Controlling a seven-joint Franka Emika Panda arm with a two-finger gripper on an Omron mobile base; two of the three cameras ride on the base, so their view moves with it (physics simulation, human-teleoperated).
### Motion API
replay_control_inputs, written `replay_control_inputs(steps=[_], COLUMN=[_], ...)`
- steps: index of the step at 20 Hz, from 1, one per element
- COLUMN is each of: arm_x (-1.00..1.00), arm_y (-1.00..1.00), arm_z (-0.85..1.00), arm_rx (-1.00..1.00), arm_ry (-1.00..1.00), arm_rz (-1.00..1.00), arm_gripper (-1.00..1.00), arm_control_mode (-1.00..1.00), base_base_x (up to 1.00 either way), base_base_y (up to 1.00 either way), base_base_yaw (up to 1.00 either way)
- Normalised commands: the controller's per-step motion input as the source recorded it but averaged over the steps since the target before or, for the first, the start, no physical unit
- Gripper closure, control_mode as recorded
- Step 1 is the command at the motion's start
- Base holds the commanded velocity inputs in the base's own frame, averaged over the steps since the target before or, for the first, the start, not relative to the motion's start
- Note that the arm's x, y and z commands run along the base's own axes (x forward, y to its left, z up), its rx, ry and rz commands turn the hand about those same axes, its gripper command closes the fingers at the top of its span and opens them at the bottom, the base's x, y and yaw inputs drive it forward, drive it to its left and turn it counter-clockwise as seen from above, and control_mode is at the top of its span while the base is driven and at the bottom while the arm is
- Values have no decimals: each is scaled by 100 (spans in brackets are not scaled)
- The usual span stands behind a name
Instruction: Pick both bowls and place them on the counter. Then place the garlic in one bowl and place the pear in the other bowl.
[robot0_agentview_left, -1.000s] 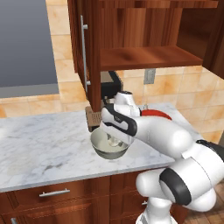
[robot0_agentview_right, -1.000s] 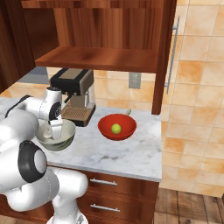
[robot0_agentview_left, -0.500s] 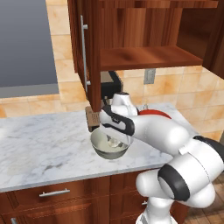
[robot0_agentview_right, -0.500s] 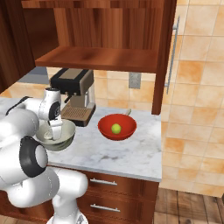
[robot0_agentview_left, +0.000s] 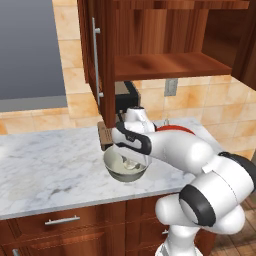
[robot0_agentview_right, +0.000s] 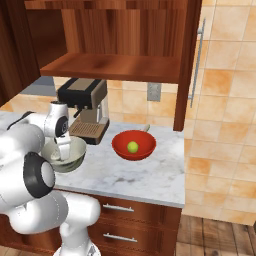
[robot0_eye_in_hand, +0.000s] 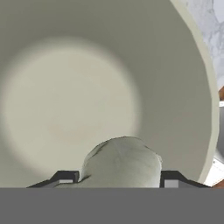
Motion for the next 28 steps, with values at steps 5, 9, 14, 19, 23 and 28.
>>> replay_control_inputs(steps=[5,9,14,19,23,28], arm_x=[0,0,0,0,-10,-25], arm_y=[0,0,0,-3,-7,-14], arm_z=[-4,-2,4,16,30,29], arm_rx=[-3,-2,0,0,0,0], arm_ry=[0,0,0,0,-2,-9], arm_rz=[0,0,0,0,0,0], arm_gripper=[-100,-100,-100,-100,-100,-100], arm_control_mode=[-100,-100,-100,-100,-100,-100], base_base_x=[0,0,0,0,0,0], base_base_y=[0,0,0,0,0,0], base_base_yaw=[0,0,0,0,0,0])
